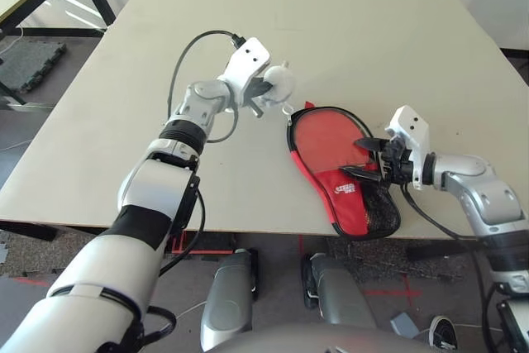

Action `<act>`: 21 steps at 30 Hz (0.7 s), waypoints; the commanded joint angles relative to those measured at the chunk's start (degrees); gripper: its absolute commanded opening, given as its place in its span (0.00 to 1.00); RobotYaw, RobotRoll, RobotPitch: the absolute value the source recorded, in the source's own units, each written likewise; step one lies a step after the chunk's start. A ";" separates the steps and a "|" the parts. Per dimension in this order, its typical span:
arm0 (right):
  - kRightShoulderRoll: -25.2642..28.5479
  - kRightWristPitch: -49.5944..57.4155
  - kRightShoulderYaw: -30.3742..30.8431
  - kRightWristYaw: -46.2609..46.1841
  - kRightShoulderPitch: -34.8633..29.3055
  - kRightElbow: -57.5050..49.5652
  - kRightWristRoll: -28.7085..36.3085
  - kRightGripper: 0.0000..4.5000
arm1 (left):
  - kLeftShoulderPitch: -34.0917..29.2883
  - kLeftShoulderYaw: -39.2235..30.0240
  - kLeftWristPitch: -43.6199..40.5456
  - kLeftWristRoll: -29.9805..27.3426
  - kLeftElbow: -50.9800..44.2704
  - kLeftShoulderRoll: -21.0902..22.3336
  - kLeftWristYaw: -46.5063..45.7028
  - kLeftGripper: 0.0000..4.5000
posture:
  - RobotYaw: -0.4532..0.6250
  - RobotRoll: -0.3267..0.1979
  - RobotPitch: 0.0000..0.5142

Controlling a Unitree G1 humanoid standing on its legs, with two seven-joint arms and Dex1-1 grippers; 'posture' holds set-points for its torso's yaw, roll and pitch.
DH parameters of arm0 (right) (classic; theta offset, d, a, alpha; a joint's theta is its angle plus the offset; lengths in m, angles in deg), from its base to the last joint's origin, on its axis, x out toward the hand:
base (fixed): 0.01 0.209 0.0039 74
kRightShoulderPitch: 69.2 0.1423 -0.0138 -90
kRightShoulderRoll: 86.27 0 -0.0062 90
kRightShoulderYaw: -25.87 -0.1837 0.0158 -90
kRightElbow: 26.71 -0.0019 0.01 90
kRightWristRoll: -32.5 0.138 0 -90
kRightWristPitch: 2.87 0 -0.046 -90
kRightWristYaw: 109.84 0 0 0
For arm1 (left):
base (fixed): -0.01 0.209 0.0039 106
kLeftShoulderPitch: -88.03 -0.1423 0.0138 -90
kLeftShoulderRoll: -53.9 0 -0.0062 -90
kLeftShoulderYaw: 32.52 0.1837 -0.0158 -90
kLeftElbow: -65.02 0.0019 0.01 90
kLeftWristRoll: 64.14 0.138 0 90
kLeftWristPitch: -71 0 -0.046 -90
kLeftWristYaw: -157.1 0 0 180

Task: Store the ping-pong paddle in its case and zip it.

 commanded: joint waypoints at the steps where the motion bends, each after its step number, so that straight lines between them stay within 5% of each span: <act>1: -0.20 4.00 2.50 -0.24 -3.72 1.14 0.24 1.00 | 2.33 -0.57 1.70 1.66 1.89 -1.70 -4.10 0.00 | 0.47 0.62 0.40; 11: 0.38 5.78 1.85 -1.62 -5.57 -1.76 1.60 1.00 | 6.56 -1.36 7.92 4.75 4.32 -5.28 -17.64 0.00 | 0.43 0.62 0.43; 21: 1.11 5.93 1.88 -2.14 -5.59 -1.80 2.26 1.00 | 5.47 -2.09 9.82 1.46 1.04 -10.47 10.18 0.00 | 0.44 0.62 0.42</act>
